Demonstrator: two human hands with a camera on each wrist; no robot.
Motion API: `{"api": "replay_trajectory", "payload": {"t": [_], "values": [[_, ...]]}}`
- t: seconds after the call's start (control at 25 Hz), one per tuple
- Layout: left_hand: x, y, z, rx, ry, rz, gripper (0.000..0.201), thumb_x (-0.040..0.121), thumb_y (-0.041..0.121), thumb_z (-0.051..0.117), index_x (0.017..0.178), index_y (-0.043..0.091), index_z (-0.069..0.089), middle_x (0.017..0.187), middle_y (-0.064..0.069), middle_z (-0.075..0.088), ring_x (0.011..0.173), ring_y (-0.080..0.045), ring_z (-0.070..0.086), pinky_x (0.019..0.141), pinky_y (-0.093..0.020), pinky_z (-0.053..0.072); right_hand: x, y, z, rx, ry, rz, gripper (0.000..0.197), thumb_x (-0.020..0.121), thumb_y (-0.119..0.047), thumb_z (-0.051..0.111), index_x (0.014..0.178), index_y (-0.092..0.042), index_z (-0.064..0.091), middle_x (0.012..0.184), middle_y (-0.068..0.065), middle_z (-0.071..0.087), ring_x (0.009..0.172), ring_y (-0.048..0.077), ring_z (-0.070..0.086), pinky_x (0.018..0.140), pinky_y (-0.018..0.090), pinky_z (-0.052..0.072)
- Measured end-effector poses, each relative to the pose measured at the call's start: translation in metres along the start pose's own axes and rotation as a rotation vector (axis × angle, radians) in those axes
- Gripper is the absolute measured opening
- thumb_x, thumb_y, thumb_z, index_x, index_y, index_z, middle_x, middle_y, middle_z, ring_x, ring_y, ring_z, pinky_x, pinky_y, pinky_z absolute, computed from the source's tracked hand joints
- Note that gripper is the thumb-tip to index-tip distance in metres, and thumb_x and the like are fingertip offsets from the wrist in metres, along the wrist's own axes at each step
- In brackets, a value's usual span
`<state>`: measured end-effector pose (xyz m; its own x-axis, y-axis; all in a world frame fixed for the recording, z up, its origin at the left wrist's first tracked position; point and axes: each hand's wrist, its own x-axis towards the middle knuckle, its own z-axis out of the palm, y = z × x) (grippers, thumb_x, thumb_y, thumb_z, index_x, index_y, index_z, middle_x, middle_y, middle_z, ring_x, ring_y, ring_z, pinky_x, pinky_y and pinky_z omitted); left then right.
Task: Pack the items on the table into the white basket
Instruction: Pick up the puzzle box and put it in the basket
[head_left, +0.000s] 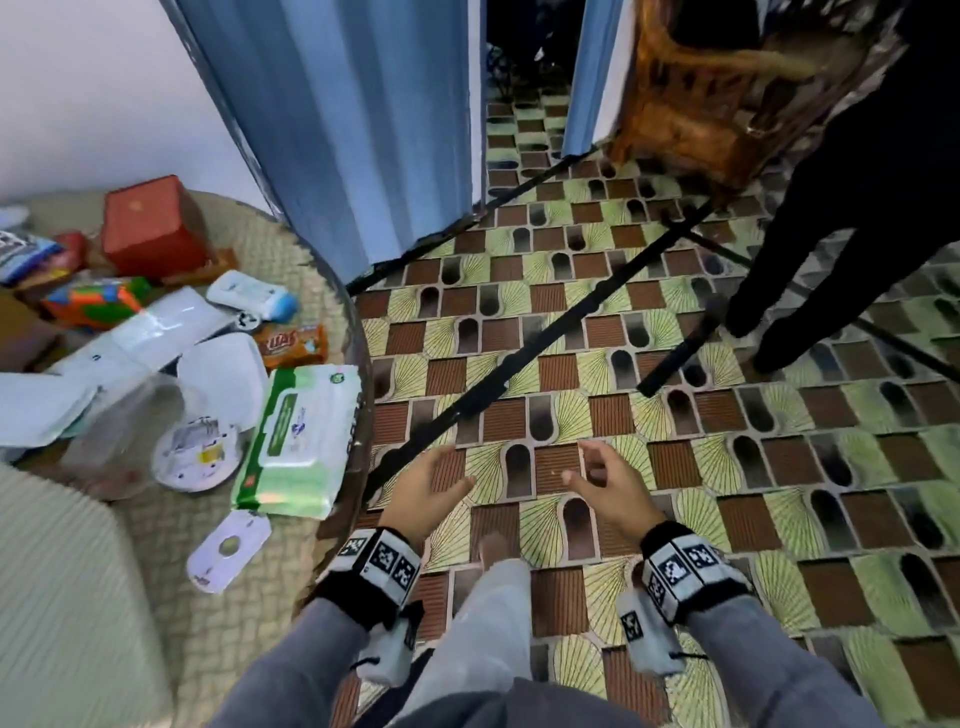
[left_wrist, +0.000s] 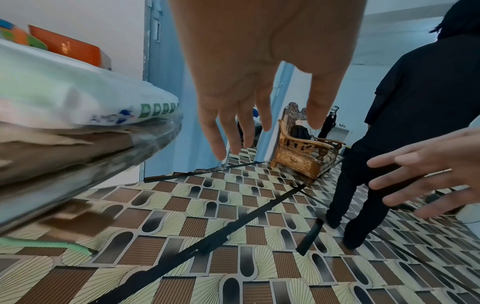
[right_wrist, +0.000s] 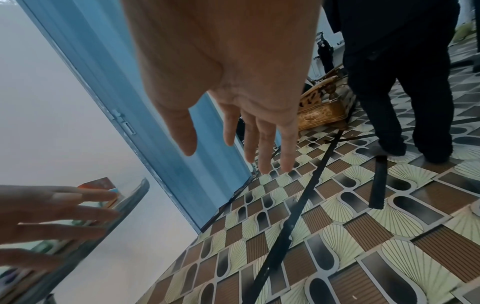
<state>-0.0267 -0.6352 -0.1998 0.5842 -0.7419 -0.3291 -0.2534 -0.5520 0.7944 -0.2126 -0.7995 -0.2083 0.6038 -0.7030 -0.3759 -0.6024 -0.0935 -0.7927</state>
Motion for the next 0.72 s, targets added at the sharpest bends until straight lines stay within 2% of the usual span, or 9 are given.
{"api": "replay_trajectory", "payload": {"t": [0.08,0.16,0.24,0.28,0.36,0.52,0.64,0.72], "values": [[0.035,0.003,-0.009,-0.028,-0.003,-0.032,0.056,0.086,0.030,0.068,0.136,0.018,0.047,0.136,-0.002,0.051,0.123,-0.016,0.049,0.105,-0.034,0.039,0.034,-0.014,-0.004,0.018,-0.012,0.011,0.053,0.089,-0.023,0.064,0.137,-0.013,0.042,0.137,0.010,0.049,0.126,0.023,0.046,0.105,0.040,0.040],[0.065,0.006,-0.018,-0.057,0.001,-0.053,0.053,0.085,0.031,0.069,0.132,0.022,0.048,0.131,-0.002,0.056,0.120,-0.020,0.053,0.102,-0.040,0.043,0.065,-0.030,-0.007,0.015,-0.034,0.012,0.053,0.089,-0.021,0.064,0.137,-0.013,0.042,0.131,0.009,0.052,0.118,0.021,0.050,0.098,0.034,0.043],[0.097,0.012,-0.031,-0.078,0.032,-0.064,0.048,0.085,0.025,0.069,0.129,0.019,0.051,0.126,0.003,0.057,0.117,-0.016,0.053,0.100,-0.029,0.040,0.103,-0.050,-0.010,0.003,-0.059,0.016,0.051,0.090,-0.019,0.064,0.136,-0.013,0.043,0.124,0.008,0.053,0.112,0.020,0.052,0.091,0.029,0.043],[0.113,0.016,-0.038,-0.075,0.050,-0.063,0.047,0.086,0.023,0.068,0.129,0.016,0.051,0.122,0.006,0.056,0.115,-0.012,0.051,0.096,-0.023,0.037,0.121,-0.061,-0.012,-0.003,-0.068,0.005,0.051,0.090,-0.019,0.064,0.136,-0.013,0.043,0.123,0.008,0.053,0.112,0.021,0.052,0.090,0.029,0.043],[0.142,0.025,-0.052,-0.067,0.069,-0.051,0.049,0.087,0.021,0.067,0.132,0.014,0.049,0.117,0.009,0.052,0.112,-0.009,0.049,0.091,-0.019,0.034,0.158,-0.084,-0.013,-0.025,-0.091,-0.019,0.051,0.090,-0.020,0.063,0.137,-0.014,0.042,0.124,0.007,0.053,0.112,0.020,0.052,0.093,0.033,0.045],[0.192,0.025,-0.079,-0.134,0.134,-0.103,0.056,0.086,0.022,0.068,0.136,0.014,0.046,0.128,0.006,0.051,0.119,-0.007,0.045,0.096,-0.019,0.032,0.226,-0.121,-0.010,-0.065,-0.137,-0.076,0.053,0.090,-0.022,0.063,0.138,-0.014,0.042,0.124,0.004,0.053,0.115,0.018,0.052,0.099,0.038,0.046],[0.224,0.020,-0.100,-0.176,0.228,-0.142,0.055,0.086,0.024,0.068,0.136,0.014,0.047,0.136,0.001,0.051,0.127,-0.015,0.045,0.105,-0.028,0.035,0.279,-0.152,0.001,-0.088,-0.221,-0.099,0.047,0.091,-0.022,0.062,0.135,-0.017,0.045,0.117,0.002,0.054,0.108,0.018,0.054,0.090,0.033,0.048],[0.243,0.020,-0.114,-0.210,0.297,-0.168,0.053,0.087,0.024,0.067,0.135,0.015,0.047,0.134,0.003,0.050,0.121,-0.012,0.047,0.102,-0.029,0.037,0.316,-0.173,0.010,-0.126,-0.305,-0.132,0.046,0.091,-0.022,0.062,0.133,-0.018,0.046,0.115,0.002,0.054,0.107,0.019,0.054,0.090,0.031,0.046]]}}
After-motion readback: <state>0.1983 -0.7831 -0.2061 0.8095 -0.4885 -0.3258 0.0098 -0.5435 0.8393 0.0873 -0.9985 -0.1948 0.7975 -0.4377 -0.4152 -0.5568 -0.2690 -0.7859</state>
